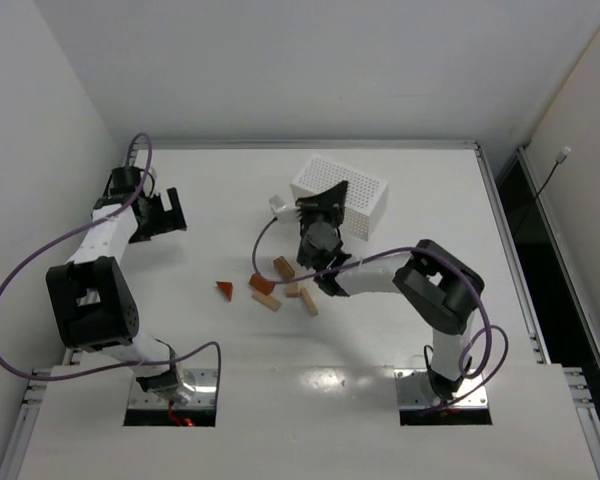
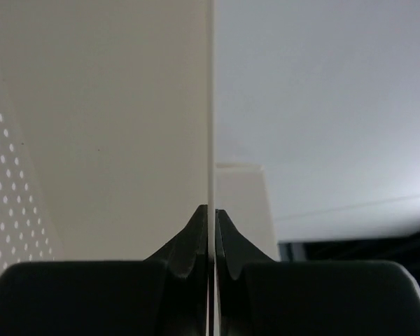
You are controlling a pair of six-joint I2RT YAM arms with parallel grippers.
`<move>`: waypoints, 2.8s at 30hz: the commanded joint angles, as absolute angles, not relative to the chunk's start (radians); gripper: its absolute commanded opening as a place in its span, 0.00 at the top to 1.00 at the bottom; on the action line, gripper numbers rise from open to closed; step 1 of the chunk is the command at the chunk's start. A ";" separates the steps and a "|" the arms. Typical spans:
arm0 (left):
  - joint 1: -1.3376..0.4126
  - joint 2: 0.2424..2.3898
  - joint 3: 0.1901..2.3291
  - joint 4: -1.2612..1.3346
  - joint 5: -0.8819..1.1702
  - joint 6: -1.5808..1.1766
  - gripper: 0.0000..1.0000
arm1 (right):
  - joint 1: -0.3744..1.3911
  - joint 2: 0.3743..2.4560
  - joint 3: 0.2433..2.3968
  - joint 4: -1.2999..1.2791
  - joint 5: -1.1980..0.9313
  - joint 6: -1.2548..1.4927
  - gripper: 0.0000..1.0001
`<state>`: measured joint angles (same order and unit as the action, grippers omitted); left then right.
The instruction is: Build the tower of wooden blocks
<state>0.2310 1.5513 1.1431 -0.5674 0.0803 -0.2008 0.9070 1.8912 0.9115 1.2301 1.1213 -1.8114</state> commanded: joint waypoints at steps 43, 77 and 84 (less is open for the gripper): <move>-0.003 1.922 1.769 -0.637 0.287 -0.005 0.00 | -0.186 2.299 2.290 -1.006 0.035 -0.112 1.00; -0.012 1.835 1.574 -0.615 0.379 0.057 0.00 | -0.242 1.939 1.893 -1.015 -0.126 -0.160 0.42; -0.101 1.709 1.462 -0.594 0.342 0.063 0.00 | -0.132 1.468 1.438 -0.812 -0.205 -0.159 0.32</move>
